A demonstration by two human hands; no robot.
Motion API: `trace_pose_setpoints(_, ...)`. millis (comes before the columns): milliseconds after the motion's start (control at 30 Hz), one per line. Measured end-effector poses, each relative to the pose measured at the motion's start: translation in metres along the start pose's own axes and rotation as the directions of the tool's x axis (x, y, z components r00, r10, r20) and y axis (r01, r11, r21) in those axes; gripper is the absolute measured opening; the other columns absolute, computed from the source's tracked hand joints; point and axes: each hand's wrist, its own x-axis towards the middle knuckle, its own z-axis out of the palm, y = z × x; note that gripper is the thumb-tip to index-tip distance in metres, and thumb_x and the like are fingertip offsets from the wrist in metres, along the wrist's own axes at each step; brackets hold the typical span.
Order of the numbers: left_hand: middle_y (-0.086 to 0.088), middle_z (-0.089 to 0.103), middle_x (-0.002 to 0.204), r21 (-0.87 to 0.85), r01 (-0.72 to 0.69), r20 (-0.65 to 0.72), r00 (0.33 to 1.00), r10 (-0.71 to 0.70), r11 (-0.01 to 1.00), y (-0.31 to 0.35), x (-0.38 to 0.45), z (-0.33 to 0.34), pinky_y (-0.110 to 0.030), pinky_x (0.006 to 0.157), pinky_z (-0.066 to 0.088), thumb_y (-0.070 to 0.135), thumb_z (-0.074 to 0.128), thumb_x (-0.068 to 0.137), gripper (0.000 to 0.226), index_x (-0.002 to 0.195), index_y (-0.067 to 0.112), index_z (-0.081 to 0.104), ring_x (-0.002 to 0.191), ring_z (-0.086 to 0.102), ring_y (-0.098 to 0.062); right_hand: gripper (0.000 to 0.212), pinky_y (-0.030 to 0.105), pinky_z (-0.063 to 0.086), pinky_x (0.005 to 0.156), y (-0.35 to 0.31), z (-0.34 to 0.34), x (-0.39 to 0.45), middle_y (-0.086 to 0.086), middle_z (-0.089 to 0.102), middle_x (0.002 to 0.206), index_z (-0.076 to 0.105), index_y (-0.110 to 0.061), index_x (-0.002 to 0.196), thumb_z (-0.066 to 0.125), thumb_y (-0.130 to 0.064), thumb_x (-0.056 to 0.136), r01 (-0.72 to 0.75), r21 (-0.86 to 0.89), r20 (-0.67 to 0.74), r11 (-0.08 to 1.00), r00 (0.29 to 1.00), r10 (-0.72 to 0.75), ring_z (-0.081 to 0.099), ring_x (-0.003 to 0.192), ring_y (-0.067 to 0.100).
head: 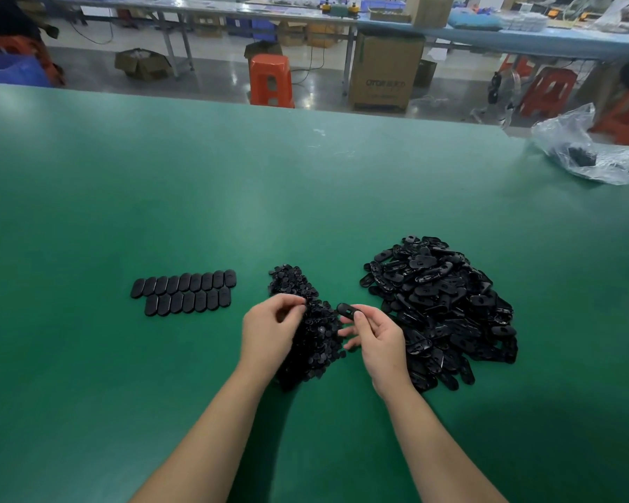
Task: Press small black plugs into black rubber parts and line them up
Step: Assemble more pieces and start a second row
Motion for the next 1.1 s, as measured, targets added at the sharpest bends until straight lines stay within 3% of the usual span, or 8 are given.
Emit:
trace_pose_setpoints(100,0.018,0.073,0.078,-0.033,0.018,0.09,0.996,-0.015,0.999,0.02,-0.002,0.022,-0.009,0.073,0.047,0.017,0.075,0.086,0.016,0.085,0.032,0.073,0.075,0.066,0.006,0.018,0.026,0.056,0.056,-0.001,0.002,0.0,0.01,0.076,0.085,0.068,-0.006,0.11,0.051,-0.003,0.104,0.001,0.03,0.003,1.0,1.0,-0.001,0.072,0.071,0.019)
trace_pose_setpoints(300,0.01,0.071,0.076,0.112,0.073,0.147,0.985,-0.089,0.991,0.033,-0.003,0.045,-0.009,0.063,0.043,0.017,0.073,0.086,0.011,0.079,0.026,0.071,0.074,0.066,-0.004,0.023,0.03,0.058,0.062,0.0,0.0,0.0,0.004,0.079,0.089,0.069,-0.017,0.106,0.051,-0.003,0.103,-0.001,-0.023,0.034,1.0,0.999,0.002,0.074,0.076,0.02)
trace_pose_setpoints(467,0.009,0.071,0.076,0.189,0.077,0.133,0.986,-0.104,0.979,0.036,-0.004,0.051,-0.02,0.068,0.047,0.014,0.068,0.085,0.01,0.08,0.022,0.072,0.074,0.065,-0.008,0.023,0.035,0.058,0.064,0.004,0.0,0.002,0.006,0.077,0.085,0.071,-0.02,0.103,0.054,-0.005,0.102,0.044,-0.111,0.045,0.993,0.998,-0.039,0.07,0.069,0.018)
trace_pose_setpoints(667,0.009,0.069,0.077,0.234,0.043,0.127,0.989,-0.074,0.971,0.037,-0.004,0.052,-0.028,0.072,0.052,0.015,0.068,0.085,0.011,0.078,0.023,0.071,0.074,0.063,-0.008,0.022,0.029,0.057,0.062,0.005,0.0,0.001,0.005,0.077,0.081,0.072,-0.02,0.104,0.055,-0.006,0.102,0.071,-0.152,0.053,0.986,0.997,-0.063,0.069,0.066,0.016)
trace_pose_setpoints(767,0.006,0.058,0.091,0.265,0.039,0.098,0.993,-0.068,0.964,0.037,-0.002,0.052,-0.029,0.074,0.047,0.018,0.072,0.085,0.009,0.079,0.024,0.068,0.077,0.056,-0.008,0.023,0.029,0.057,0.061,0.004,0.0,0.001,0.004,0.076,0.08,0.071,-0.02,0.102,0.053,-0.005,0.102,0.07,-0.135,0.056,0.988,0.996,-0.062,0.069,0.066,0.016)
trace_pose_setpoints(833,0.005,0.052,0.098,0.243,0.056,0.084,0.993,-0.078,0.969,0.037,0.001,0.052,-0.021,0.072,0.039,0.02,0.077,0.082,0.011,0.085,0.023,0.066,0.078,0.052,-0.003,0.024,0.029,0.057,0.061,0.004,0.0,0.001,0.006,0.076,0.081,0.07,-0.019,0.102,0.052,-0.003,0.102,0.063,-0.103,0.055,0.993,0.997,-0.057,0.068,0.066,0.017)
trace_pose_setpoints(900,0.004,0.057,0.1,0.218,0.079,0.109,0.989,-0.105,0.973,0.036,0.004,0.051,-0.02,0.073,0.037,0.021,0.08,0.08,0.02,0.096,0.022,0.068,0.084,0.056,-0.008,0.025,0.031,0.057,0.061,0.004,0.0,0.001,0.006,0.075,0.081,0.07,-0.019,0.102,0.052,-0.002,0.102,0.052,-0.076,0.048,0.996,0.998,-0.048,0.067,0.066,0.017)
trace_pose_setpoints(1100,0.004,0.073,0.074,0.14,0.144,0.224,0.959,-0.172,0.98,0.032,0.009,0.046,-0.027,0.071,0.053,0.021,0.083,0.076,0.01,0.078,0.02,0.073,0.072,0.068,-0.014,0.02,0.028,0.055,0.058,0.004,0.0,0.001,0.002,0.07,0.071,0.068,-0.016,0.098,0.054,-0.002,0.101,0.06,-0.055,0.045,0.997,0.997,-0.058,0.061,0.062,0.013)
